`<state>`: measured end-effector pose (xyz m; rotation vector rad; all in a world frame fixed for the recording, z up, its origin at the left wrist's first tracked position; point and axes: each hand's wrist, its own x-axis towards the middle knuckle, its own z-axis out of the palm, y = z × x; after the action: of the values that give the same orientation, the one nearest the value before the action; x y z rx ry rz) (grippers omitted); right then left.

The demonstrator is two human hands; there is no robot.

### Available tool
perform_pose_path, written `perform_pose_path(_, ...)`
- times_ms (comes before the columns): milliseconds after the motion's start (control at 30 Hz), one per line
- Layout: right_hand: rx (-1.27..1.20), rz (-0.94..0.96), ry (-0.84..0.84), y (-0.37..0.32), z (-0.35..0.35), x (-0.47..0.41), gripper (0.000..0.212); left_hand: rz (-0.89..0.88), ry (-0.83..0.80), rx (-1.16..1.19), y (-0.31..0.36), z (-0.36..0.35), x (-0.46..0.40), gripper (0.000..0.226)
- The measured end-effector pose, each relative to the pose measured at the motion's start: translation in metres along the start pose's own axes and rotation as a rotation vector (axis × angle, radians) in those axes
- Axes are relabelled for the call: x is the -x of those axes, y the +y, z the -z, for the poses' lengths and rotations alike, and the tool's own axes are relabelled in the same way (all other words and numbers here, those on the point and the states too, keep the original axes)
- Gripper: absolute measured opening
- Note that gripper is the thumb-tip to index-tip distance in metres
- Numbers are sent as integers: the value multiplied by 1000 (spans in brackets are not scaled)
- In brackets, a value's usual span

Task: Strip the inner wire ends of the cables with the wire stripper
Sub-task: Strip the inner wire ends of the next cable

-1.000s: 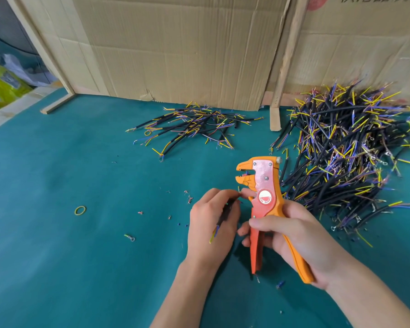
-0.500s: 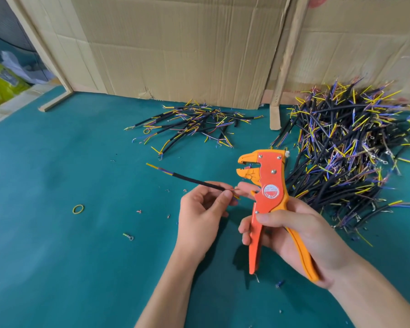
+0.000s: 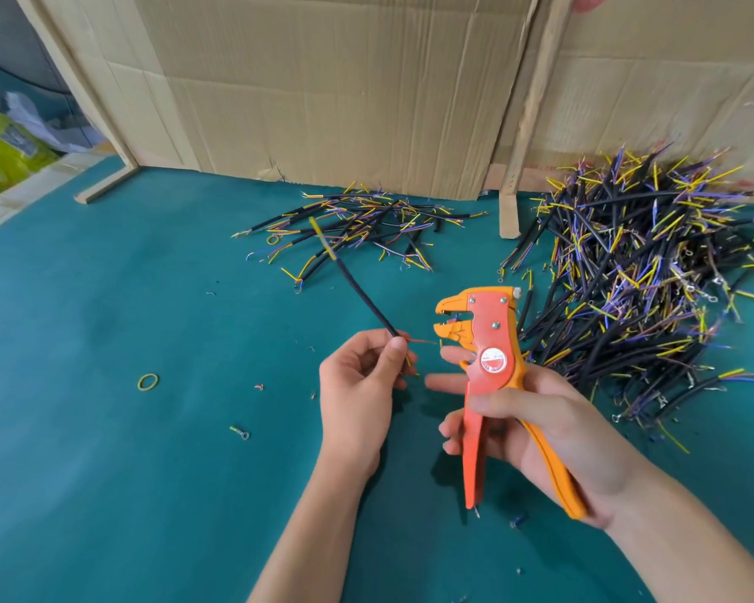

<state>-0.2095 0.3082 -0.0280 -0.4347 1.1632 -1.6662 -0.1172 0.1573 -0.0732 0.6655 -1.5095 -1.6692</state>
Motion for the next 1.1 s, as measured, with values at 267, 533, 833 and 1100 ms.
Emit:
perform_pose_path(267,-123,-160,31,10,-8,-1,52,43,89,96,2,2,-1,17)
perform_pose_path(533,-156,-163,-69,10,-7,0,44,-7,-2,4,3,-1,1,14)
perform_pose_path(833,-135,-142,-111,8,-8,0,47,-27,-31,-9,2,1,0,15)
perform_pose_path(1100,-155,-140,-128,10,-5,-1,44,-24,-69,12,1,2,0,14)
